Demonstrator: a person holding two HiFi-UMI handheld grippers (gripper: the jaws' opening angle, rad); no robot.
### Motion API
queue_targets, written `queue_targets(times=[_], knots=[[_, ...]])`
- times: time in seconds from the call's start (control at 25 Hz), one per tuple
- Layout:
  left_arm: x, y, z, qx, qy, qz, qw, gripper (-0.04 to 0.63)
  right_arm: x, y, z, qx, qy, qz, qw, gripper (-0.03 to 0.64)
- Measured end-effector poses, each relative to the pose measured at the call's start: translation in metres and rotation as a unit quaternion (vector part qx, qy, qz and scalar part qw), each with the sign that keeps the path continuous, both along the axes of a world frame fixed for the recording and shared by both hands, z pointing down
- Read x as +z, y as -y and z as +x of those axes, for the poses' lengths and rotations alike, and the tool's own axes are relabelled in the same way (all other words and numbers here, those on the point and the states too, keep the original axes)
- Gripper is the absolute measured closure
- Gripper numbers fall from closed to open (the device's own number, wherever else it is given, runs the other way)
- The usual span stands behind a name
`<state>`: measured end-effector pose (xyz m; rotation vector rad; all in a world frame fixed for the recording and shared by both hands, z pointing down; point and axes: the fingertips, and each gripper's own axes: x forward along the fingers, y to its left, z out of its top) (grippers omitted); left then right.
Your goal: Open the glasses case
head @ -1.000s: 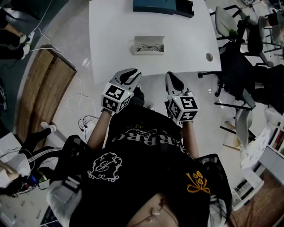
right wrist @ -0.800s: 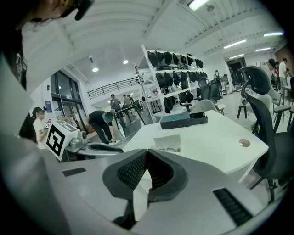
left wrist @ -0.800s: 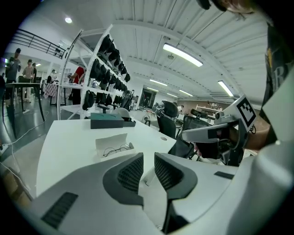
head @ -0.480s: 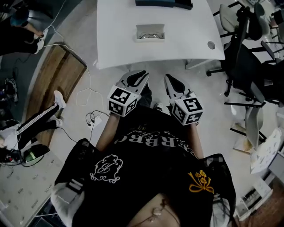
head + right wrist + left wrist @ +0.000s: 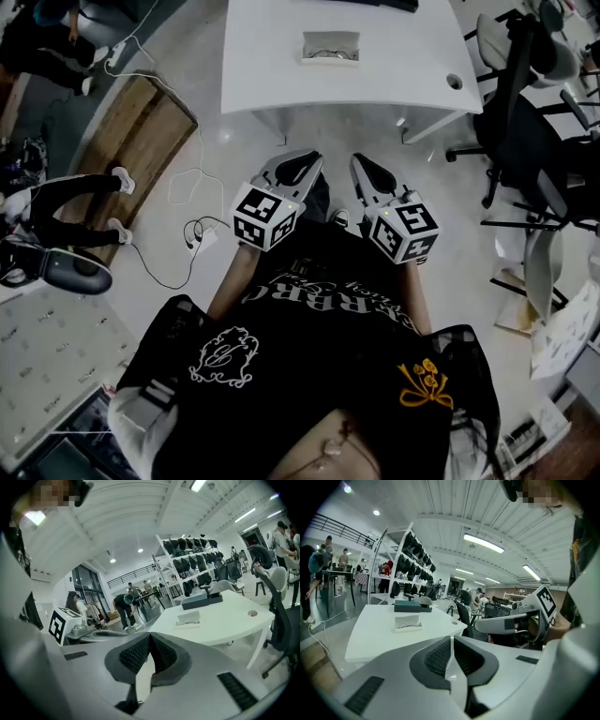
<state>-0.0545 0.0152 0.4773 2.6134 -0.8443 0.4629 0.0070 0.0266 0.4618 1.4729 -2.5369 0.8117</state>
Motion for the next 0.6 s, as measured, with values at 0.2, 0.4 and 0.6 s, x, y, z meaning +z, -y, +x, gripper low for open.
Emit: queue_targets(times=[0.2, 0.4, 0.6], knots=[[-0.007, -0.028, 0.001, -0.007, -0.012, 0.004, 0.9999, 0.561, -0.005, -0.02, -0.003, -0.015, 0.006, 0.007, 1.0, 0.603], [-0.022, -0.042, 0.003, -0.004, -0.021, 0.015, 0.9997, 0.561, -0.015, -0.033, -0.003, -0.025, -0.01, 0.017, 0.999, 0.604], [-0.037, -0.05, 0.004, 0.001, -0.03, 0.031, 0.9991, 0.561, -0.025, -0.04, -0.007, -0.037, -0.03, 0.031, 0.998, 0.604]])
